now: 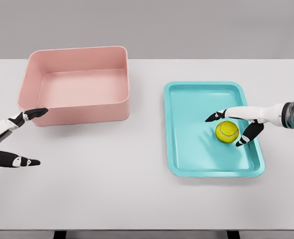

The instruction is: Put the tennis from the blue tray into the pink basket with both arms

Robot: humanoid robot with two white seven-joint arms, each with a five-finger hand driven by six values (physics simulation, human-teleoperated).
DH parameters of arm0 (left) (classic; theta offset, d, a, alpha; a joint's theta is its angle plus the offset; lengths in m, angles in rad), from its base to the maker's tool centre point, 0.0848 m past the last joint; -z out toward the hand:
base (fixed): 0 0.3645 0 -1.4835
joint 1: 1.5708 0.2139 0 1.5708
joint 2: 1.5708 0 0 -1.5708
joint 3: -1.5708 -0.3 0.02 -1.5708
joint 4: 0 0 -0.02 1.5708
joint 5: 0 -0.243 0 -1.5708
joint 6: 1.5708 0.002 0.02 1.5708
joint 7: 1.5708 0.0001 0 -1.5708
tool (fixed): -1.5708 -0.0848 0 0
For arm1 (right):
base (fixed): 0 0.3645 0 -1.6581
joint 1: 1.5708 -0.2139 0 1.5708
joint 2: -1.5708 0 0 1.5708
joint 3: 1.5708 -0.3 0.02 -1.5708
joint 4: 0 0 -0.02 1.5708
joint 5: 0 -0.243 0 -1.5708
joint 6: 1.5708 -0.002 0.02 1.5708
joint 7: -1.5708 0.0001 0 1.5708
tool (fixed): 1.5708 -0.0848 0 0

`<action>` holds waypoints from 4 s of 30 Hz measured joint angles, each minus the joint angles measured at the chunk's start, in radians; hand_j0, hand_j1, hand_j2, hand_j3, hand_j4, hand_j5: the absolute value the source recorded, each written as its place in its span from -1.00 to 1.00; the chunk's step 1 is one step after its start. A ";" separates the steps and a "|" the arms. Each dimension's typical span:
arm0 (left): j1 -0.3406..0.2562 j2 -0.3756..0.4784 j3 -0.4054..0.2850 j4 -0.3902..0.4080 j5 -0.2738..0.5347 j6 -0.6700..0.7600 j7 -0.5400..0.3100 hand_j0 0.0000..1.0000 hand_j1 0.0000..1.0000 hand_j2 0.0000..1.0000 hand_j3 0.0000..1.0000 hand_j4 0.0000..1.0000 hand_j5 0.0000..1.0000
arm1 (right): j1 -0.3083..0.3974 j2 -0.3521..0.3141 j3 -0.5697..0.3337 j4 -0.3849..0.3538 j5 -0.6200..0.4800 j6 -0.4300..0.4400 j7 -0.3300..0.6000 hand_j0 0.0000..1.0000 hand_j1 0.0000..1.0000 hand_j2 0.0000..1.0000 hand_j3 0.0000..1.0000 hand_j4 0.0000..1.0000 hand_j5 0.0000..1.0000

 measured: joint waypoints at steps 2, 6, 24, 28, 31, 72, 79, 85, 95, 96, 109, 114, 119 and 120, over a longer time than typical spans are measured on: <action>0.031 -0.001 -0.013 0.001 -0.005 0.000 -0.001 1.00 1.00 1.00 1.00 1.00 1.00 | 0.000 -0.001 0.000 0.000 0.003 -0.001 0.000 0.83 0.83 0.83 0.83 0.83 0.83; 0.040 -0.004 -0.021 0.008 -0.049 0.000 -0.003 1.00 1.00 1.00 1.00 1.00 1.00 | 0.002 -0.003 0.000 0.002 0.012 0.000 0.000 0.82 0.82 0.82 0.82 0.82 0.82; 0.043 -0.015 -0.023 0.053 -0.074 0.000 -0.003 1.00 1.00 1.00 1.00 1.00 1.00 | 0.005 0.004 -0.001 0.002 0.018 0.002 0.001 0.02 0.02 0.02 0.02 0.02 0.02; 0.043 -0.016 -0.024 0.053 -0.075 0.000 -0.003 1.00 1.00 1.00 1.00 1.00 1.00 | 0.002 0.004 -0.001 -0.003 0.018 -0.002 0.000 -0.20 -0.20 -0.20 -0.20 -0.20 -0.20; 0.043 -0.016 -0.024 0.054 -0.075 0.000 -0.003 1.00 1.00 1.00 1.00 1.00 1.00 | 0.000 0.000 -0.009 -0.017 0.016 -0.025 0.000 -0.20 -0.20 -0.20 -0.20 -0.20 -0.20; 0.043 -0.016 -0.021 0.054 -0.078 0.000 -0.003 1.00 1.00 1.00 1.00 1.00 1.00 | 0.014 0.663 0.011 0.021 0.321 -0.137 0.000 1.00 1.00 1.00 1.00 1.00 1.00; 0.043 -0.016 -0.021 0.054 -0.079 0.000 -0.003 1.00 1.00 1.00 1.00 1.00 1.00 | 0.023 0.580 -0.086 -0.135 0.324 -0.165 0.000 1.00 1.00 1.00 1.00 1.00 1.00; 0.041 -0.015 -0.023 0.053 -0.084 0.000 -0.004 1.00 1.00 1.00 1.00 1.00 1.00 | 0.101 0.497 -0.280 -0.210 0.272 -0.345 0.000 1.00 1.00 1.00 1.00 1.00 1.00; 0.032 -0.025 -0.031 0.037 -0.120 0.000 -0.004 1.00 1.00 1.00 1.00 1.00 1.00 | 0.327 0.252 -0.756 -0.181 0.045 -0.480 0.000 1.00 1.00 1.00 1.00 1.00 1.00; 0.031 -0.030 -0.032 0.033 -0.124 0.000 -0.004 1.00 1.00 1.00 1.00 1.00 1.00 | 0.327 0.247 -0.768 -0.172 0.040 -0.482 0.000 1.00 1.00 1.00 1.00 1.00 1.00; -0.009 -0.136 -0.036 -0.007 -0.219 0.000 -0.003 1.00 1.00 1.00 1.00 1.00 1.00 | 0.367 0.175 -0.795 -0.160 0.038 -0.486 0.000 1.00 1.00 1.00 1.00 1.00 1.00; -0.044 -0.201 -0.039 -0.013 -0.278 0.000 -0.005 1.00 1.00 1.00 1.00 1.00 1.00 | 0.367 0.167 -0.799 -0.164 0.036 -0.486 0.000 1.00 1.00 1.00 1.00 1.00 1.00; -0.095 -0.271 -0.068 -0.015 -0.361 0.000 -0.007 1.00 1.00 1.00 1.00 1.00 1.00 | 0.368 0.166 -0.801 -0.178 0.035 -0.486 0.000 1.00 1.00 1.00 1.00 1.00 1.00; -0.098 -0.281 -0.076 -0.015 -0.372 0.000 -0.007 1.00 1.00 1.00 1.00 1.00 1.00 | 0.368 0.167 -0.800 -0.189 0.034 -0.486 0.000 1.00 1.00 1.00 1.00 1.00 1.00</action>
